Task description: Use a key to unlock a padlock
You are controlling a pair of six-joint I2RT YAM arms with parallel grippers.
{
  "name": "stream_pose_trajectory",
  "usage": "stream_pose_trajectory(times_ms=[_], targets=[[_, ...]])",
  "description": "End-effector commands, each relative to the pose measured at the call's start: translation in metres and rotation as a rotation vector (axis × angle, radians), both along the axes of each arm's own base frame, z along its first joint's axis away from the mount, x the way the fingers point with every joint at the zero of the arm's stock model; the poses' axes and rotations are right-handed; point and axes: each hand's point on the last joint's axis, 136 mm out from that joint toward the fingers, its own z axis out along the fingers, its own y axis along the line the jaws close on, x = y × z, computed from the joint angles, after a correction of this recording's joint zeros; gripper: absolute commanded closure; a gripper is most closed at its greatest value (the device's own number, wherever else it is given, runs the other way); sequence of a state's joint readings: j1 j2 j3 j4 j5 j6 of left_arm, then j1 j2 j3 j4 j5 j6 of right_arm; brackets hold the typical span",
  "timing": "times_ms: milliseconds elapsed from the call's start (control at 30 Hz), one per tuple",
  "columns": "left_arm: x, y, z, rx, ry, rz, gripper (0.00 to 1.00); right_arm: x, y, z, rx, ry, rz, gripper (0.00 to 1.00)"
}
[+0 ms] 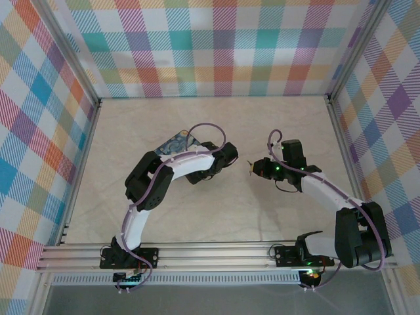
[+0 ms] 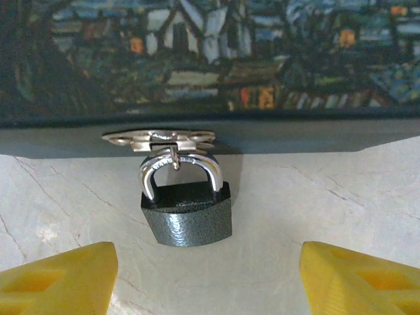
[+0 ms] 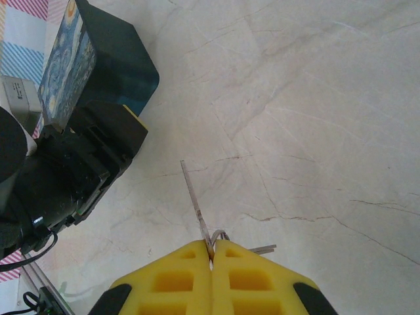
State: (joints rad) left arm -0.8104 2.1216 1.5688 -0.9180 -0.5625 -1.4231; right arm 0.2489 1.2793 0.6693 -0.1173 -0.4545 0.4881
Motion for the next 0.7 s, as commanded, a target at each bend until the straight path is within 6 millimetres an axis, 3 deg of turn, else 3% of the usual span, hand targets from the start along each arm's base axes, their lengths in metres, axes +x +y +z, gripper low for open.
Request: stream_pose_trajectory(times_ms=[0, 667], targets=[[0.004, 0.013, 0.003, 0.051, 0.005, 0.013, 0.29, -0.001, 0.002, 0.004, 0.016, -0.011, 0.013, 1.0], [0.021, 0.027, -0.006, 0.136, -0.006, -0.005, 0.43, -0.004, 0.003, 0.005, 0.034, 0.003, 0.014, 1.0]])
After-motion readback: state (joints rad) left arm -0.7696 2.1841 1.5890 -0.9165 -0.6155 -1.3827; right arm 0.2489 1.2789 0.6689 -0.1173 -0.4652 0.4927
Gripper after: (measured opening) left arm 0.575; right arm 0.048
